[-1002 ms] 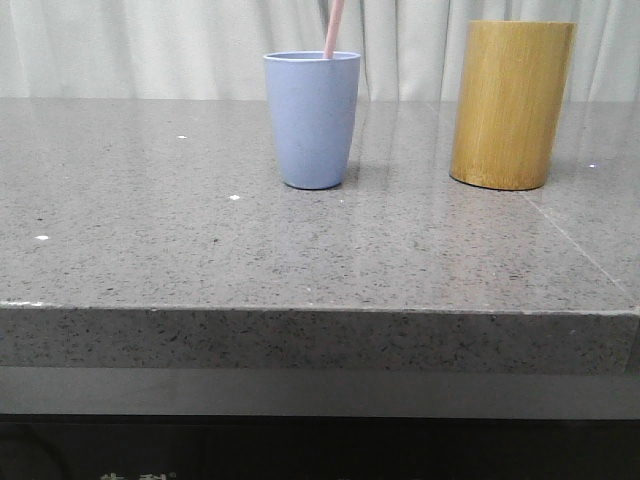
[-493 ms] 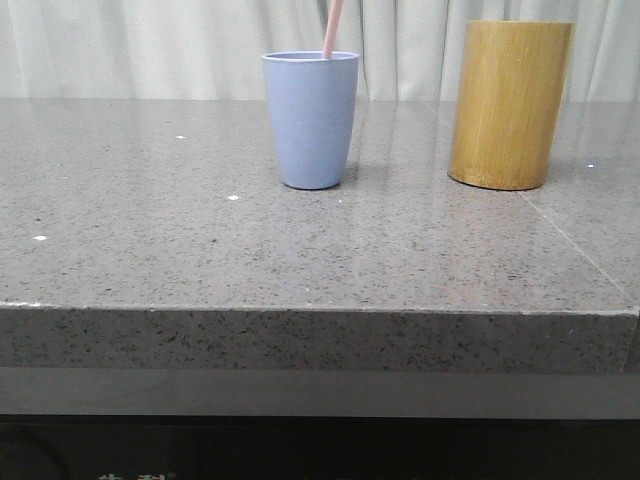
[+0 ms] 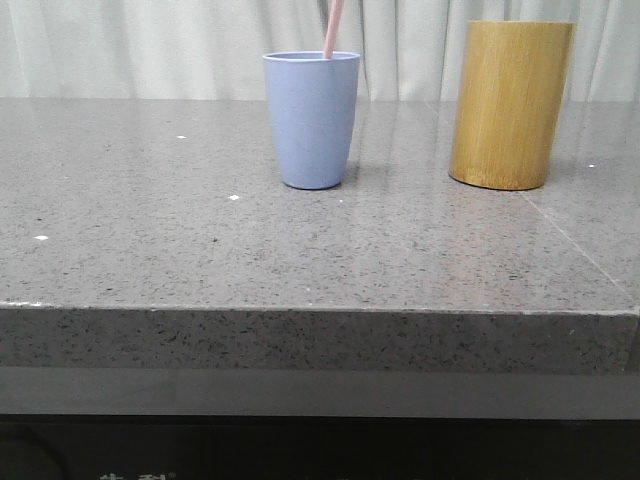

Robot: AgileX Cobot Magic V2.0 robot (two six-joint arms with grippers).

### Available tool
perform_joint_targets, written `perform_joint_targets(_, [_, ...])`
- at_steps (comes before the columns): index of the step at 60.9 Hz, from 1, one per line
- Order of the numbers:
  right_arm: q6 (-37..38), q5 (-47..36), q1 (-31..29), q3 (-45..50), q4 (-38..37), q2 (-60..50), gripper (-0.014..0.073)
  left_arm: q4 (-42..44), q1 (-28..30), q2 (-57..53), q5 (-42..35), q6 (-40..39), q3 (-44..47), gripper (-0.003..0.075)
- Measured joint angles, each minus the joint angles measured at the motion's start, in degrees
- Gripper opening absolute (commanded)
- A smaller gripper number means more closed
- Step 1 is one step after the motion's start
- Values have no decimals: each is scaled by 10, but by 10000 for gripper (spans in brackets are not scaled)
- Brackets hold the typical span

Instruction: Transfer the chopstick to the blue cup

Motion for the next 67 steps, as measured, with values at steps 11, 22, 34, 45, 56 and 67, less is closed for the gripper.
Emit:
perform_joint_targets(11, [0, 0, 0, 0, 0, 0, -69, 7, 0, 0, 0, -1, 0, -19])
perform_joint_targets(22, [0, 0, 0, 0, 0, 0, -69, 28, 15, 0, 0, -39, 0, -19])
perform_joint_targets(34, [0, 0, 0, 0, 0, 0, -69, 30, 25, 0, 0, -45, 0, -19])
perform_joint_targets(45, [0, 0, 0, 0, 0, 0, -69, 25, 25, 0, 0, -45, 0, -19])
perform_joint_targets(56, [0, 0, 0, 0, 0, 0, -69, 25, 25, 0, 0, -45, 0, -19])
perform_joint_targets(67, [0, 0, 0, 0, 0, 0, -69, 25, 25, 0, 0, -45, 0, -19])
